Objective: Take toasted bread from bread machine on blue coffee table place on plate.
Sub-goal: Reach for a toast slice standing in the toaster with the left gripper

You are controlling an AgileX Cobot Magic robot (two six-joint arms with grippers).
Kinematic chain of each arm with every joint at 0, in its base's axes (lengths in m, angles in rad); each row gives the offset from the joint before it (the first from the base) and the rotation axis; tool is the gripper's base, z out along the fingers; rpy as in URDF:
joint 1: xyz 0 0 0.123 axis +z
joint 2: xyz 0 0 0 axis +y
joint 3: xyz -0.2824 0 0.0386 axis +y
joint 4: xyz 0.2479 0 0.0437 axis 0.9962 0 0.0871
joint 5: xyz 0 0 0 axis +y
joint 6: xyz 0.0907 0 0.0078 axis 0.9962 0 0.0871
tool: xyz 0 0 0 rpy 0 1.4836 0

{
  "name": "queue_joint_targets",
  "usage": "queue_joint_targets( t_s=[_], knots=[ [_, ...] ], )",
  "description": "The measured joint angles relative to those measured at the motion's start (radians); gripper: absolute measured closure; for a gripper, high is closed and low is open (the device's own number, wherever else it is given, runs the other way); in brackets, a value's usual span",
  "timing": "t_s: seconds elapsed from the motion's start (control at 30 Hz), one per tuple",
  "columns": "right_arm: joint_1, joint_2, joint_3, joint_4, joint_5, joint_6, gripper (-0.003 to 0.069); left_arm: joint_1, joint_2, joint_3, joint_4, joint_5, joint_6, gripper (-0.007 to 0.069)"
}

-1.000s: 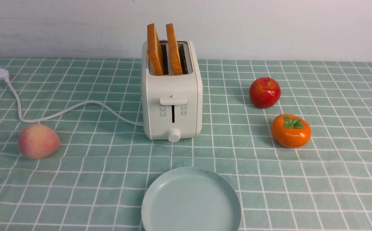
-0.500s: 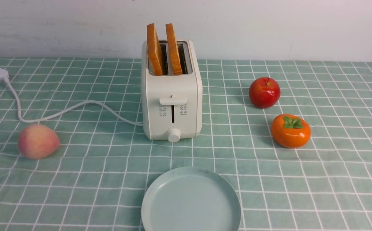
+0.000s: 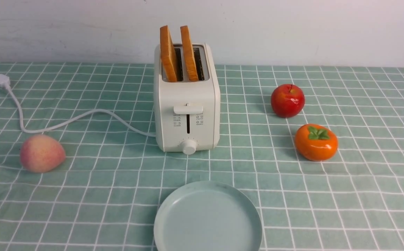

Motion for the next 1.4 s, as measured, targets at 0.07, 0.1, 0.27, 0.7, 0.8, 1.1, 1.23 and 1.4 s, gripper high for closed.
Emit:
queue_joint_targets(
  t_s=[0.07,0.1,0.27,0.7,0.8,1.1,1.23,1.4],
  knots=[
    [0.0,0.0,0.0,0.014,-0.006,0.001,0.0419,0.0,0.112,-0.038,0.029,0.156,0.005,0.0638],
    [0.0,0.0,0.0,0.018,-0.003,0.001,0.0419,0.0,0.161,-0.048,0.032,0.218,0.016,0.0638],
    [0.0,0.0,-0.041,0.079,0.168,0.061,0.0463,0.0,0.313,-0.053,-0.012,0.323,0.135,0.0638],
    [0.0,0.582,-0.675,0.074,0.919,-0.2,0.0671,0.0,0.59,-0.054,-0.128,0.204,0.382,0.0638],
    [0.0,0.788,-0.783,0.044,1.034,-0.288,0.0664,0.0,0.671,-0.055,-0.131,0.196,0.398,0.0638],
    [0.0,1.0,-0.809,0.023,0.969,-0.299,0.0658,0.0,0.724,-0.062,-0.134,0.117,0.46,0.0638],
    [0.0,1.039,-0.809,0.023,0.964,-0.299,0.0656,0.0,0.74,-0.118,-0.134,0.084,0.496,0.0638],
    [0.0,1.059,-0.809,-0.001,0.982,-0.299,0.0653,0.0,0.89,-0.361,-0.135,0.15,0.507,0.0638]
  ],
)
